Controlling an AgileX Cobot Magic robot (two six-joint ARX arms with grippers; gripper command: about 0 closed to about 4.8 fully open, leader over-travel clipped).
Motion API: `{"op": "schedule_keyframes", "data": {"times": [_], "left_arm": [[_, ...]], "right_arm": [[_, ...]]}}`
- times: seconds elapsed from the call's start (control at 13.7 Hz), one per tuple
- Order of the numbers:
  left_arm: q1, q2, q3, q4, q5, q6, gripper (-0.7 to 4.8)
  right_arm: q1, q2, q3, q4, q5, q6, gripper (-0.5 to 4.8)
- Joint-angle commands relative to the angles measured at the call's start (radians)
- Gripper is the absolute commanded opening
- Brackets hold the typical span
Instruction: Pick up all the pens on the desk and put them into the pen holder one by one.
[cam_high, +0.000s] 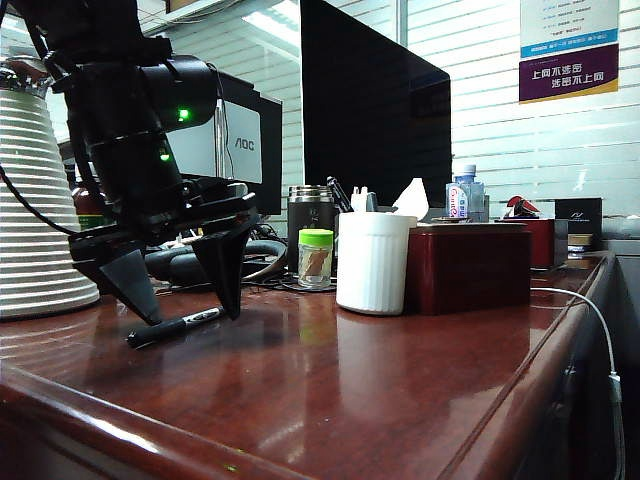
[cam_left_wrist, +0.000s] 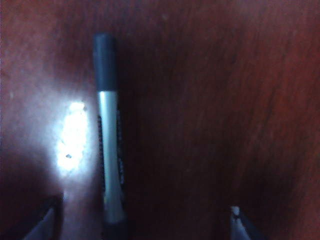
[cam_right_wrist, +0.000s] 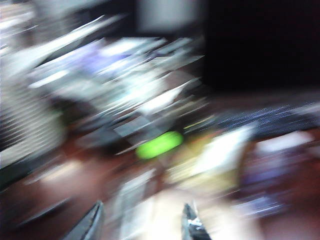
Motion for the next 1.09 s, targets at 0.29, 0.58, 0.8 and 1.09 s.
{"op": "schedule_keyframes", "data": {"times": [0.29,0.58,0.8,1.09], "left_arm": [[-0.001,0.005,-0.001,0.007,0.076,-0.008,0.50],[-0.001,0.005,-0.001,0.016,0.078,0.013,-0.06],[-0.002,0.005,0.000,0.055,0.141,0.029,-0.06],[-0.002,0.001,0.011,0.061,0.172,-0.039,3.95]], "right_arm": [[0.086,0.091,0.003,-0.336,-0.246,-0.134,2.02],[0.132,0.092,0.004,-0.315,-0.246,-0.133,2.02],[0.132,0.092,0.004,-0.315,-0.222,-0.134,2.03],[0.132,0.093,0.003,-0.314,-0.220,-0.137,2.02]]}}
